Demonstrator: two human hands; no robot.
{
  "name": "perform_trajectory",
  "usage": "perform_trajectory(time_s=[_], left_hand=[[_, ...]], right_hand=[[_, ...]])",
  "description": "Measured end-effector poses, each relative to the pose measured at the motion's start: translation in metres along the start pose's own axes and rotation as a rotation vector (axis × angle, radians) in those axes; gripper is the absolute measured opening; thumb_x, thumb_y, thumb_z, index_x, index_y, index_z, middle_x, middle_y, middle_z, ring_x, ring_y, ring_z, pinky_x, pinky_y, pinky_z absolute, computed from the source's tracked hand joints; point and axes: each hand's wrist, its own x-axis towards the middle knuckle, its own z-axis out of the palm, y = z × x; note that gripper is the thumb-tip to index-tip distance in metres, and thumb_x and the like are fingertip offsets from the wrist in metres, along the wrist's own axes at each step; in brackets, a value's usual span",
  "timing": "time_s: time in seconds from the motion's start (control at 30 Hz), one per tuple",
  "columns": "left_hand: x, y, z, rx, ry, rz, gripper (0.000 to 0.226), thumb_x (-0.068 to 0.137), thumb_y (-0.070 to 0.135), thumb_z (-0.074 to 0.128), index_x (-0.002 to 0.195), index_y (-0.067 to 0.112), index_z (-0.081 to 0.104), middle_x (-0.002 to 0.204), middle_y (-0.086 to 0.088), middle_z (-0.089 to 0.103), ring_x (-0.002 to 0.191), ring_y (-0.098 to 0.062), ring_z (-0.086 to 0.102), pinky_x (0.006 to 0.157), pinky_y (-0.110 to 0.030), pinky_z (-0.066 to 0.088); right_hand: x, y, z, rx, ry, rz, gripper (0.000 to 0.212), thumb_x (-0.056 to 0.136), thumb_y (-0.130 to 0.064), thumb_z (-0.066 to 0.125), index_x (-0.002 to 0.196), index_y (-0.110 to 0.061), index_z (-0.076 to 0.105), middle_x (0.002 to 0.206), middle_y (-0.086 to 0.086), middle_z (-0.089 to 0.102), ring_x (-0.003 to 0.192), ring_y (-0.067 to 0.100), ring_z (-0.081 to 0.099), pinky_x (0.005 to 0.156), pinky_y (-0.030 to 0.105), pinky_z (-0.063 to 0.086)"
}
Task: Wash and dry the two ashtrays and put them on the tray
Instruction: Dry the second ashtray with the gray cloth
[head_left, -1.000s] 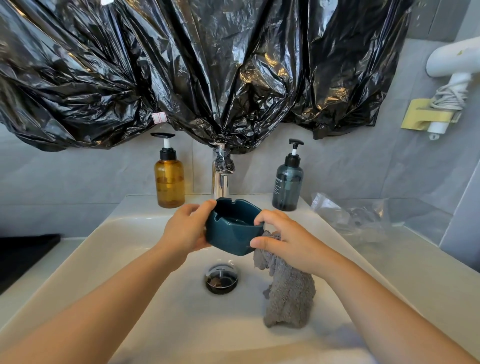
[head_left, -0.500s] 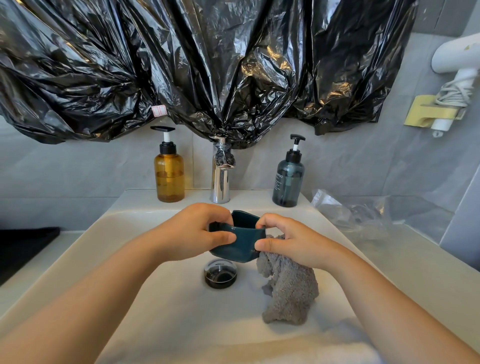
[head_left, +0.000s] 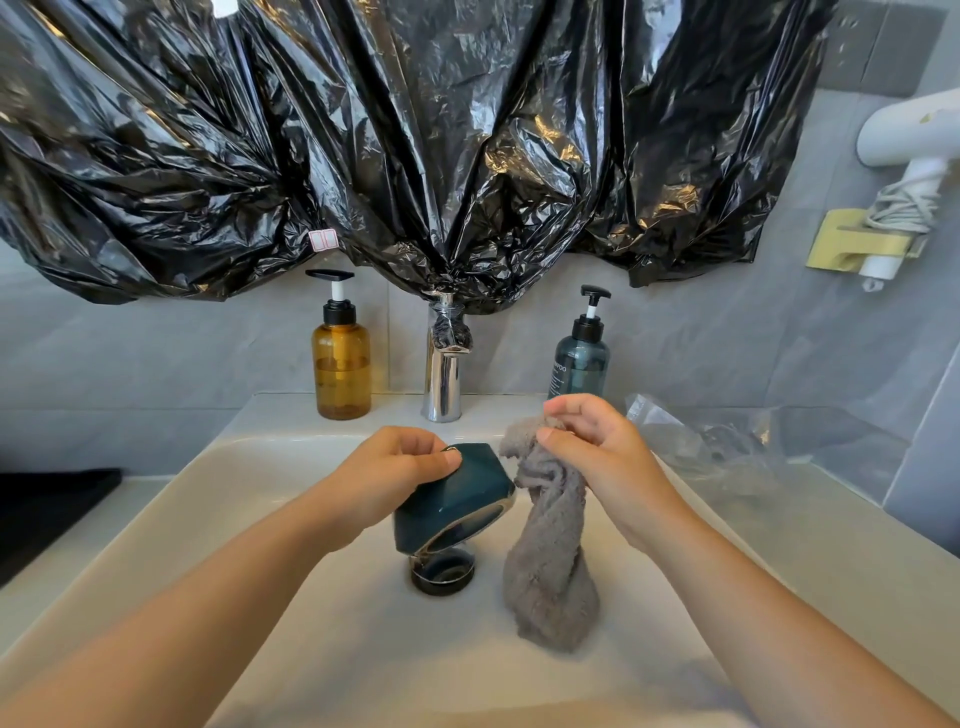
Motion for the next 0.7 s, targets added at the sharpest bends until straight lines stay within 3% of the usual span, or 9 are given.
perform_trajectory(time_s=[0.1,0.2,0.33,0.5,0.6,0.7], left_hand=[[0.001,0.001,0.003,-0.024,0.008,0.020,0.021,0.095,0.023,0.056,0.077,0.017,0.065,0.078,-0.004,0.070,0.078,-0.020,0.061,0.080,-0.032,0.046],[0.002,0.000,0.006,-0.031,0.016,0.031,0.022,0.095,0.022,0.056,0.077,0.016,0.065,0.077,-0.004,0.070,0.078,-0.020,0.061,0.080,-0.033,0.046],[0.004,-0.002,0.009,-0.073,0.011,0.011,0.023,0.096,0.019,0.055,0.075,0.016,0.066,0.076,-0.005,0.068,0.079,-0.022,0.059,0.081,-0.035,0.044],[0.006,-0.005,0.010,-0.118,-0.031,-0.025,0.019,0.094,0.016,0.056,0.081,0.013,0.069,0.081,-0.008,0.070,0.081,-0.024,0.061,0.082,-0.036,0.045],[0.007,-0.005,0.008,-0.121,-0.006,-0.044,0.017,0.094,0.017,0.057,0.083,0.012,0.070,0.085,-0.010,0.070,0.084,-0.024,0.062,0.088,-0.037,0.046],[0.007,-0.002,0.006,-0.132,0.012,-0.060,0.015,0.094,0.019,0.058,0.086,0.013,0.070,0.088,-0.010,0.071,0.089,-0.024,0.063,0.093,-0.038,0.046]], right_hand=[[-0.003,-0.005,0.007,0.010,-0.048,-0.132,0.018,0.087,-0.007,0.067,0.097,-0.022,0.067,0.103,-0.006,0.073,0.099,0.005,0.066,0.082,0.019,0.052],[-0.007,-0.004,0.015,-0.029,-0.122,-0.215,0.021,0.085,-0.008,0.070,0.097,-0.025,0.071,0.098,-0.012,0.074,0.098,0.002,0.067,0.085,0.018,0.053],[-0.009,-0.005,0.019,-0.124,-0.118,-0.267,0.022,0.084,-0.014,0.071,0.098,-0.030,0.073,0.097,-0.017,0.074,0.097,0.000,0.067,0.086,0.016,0.052],[-0.009,-0.004,0.023,-0.289,-0.102,-0.292,0.020,0.087,-0.017,0.069,0.103,-0.027,0.076,0.095,-0.022,0.071,0.096,-0.008,0.063,0.079,0.004,0.046],[-0.006,0.000,0.019,-0.360,-0.087,-0.275,0.021,0.088,-0.018,0.068,0.105,-0.028,0.075,0.097,-0.021,0.071,0.097,-0.007,0.063,0.082,0.007,0.047],[-0.004,0.004,0.010,-0.397,-0.081,-0.229,0.022,0.089,-0.018,0.067,0.107,-0.028,0.074,0.103,-0.015,0.073,0.099,-0.003,0.064,0.089,0.020,0.052]])
